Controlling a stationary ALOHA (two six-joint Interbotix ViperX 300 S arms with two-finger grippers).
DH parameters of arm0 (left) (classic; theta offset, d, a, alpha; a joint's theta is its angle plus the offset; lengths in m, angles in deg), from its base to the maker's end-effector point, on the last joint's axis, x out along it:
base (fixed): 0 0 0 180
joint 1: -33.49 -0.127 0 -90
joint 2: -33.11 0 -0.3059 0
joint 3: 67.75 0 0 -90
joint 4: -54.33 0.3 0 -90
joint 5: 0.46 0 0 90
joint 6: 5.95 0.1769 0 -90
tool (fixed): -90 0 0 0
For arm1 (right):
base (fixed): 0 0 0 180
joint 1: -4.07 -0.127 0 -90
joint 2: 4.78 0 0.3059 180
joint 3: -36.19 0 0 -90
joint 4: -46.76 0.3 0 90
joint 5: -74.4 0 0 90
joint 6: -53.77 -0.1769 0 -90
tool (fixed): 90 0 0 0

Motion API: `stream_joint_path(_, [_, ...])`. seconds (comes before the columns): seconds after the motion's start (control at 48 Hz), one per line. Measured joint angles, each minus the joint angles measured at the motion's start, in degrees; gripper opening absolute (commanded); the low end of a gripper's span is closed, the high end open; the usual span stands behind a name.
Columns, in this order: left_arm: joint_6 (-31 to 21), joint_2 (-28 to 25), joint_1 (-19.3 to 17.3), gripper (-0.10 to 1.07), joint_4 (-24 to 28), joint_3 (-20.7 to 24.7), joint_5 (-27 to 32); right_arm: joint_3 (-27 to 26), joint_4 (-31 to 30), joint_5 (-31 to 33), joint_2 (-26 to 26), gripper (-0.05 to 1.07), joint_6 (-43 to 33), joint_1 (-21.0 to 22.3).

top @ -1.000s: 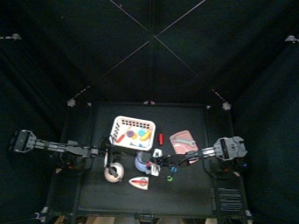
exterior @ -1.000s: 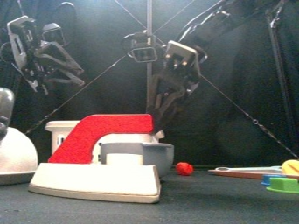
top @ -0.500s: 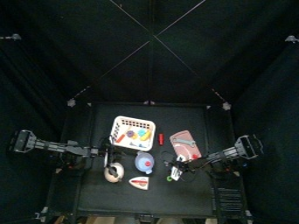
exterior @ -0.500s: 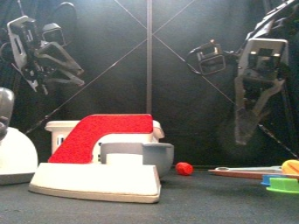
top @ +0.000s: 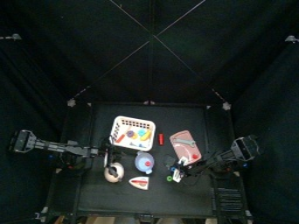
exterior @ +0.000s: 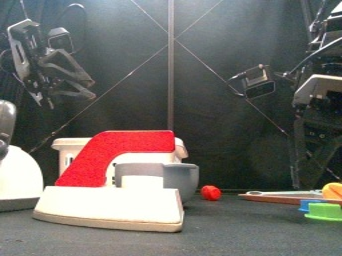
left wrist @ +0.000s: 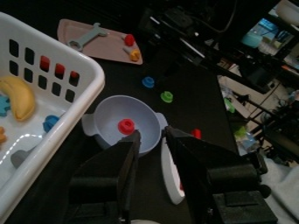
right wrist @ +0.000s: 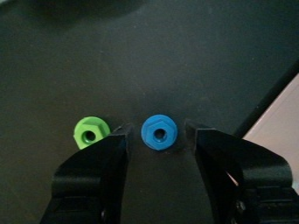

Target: Grab blue nut

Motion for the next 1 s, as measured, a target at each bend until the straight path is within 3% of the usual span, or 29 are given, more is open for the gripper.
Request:
stream_joint_path(0.542, [0.1, 0.0, 0.0, 0.72, 0.0, -0.1, 0.0, 0.0, 1.2, 0.0, -2.8, 0.83, -0.1, 0.1])
stream_joint_path(0.875, [0.0, 0.0, 0.0, 0.72, 0.0, -0.1, 0.0, -0.1, 1.1, 0.0, -2.8, 0.60, 0.0, 0.1])
stream_joint_path(1.0, [0.0, 0.0, 0.1, 0.72, 0.0, 0.0, 0.0, -0.2, 1.2, 0.2, -2.8, 0.59, -0.1, 0.1])
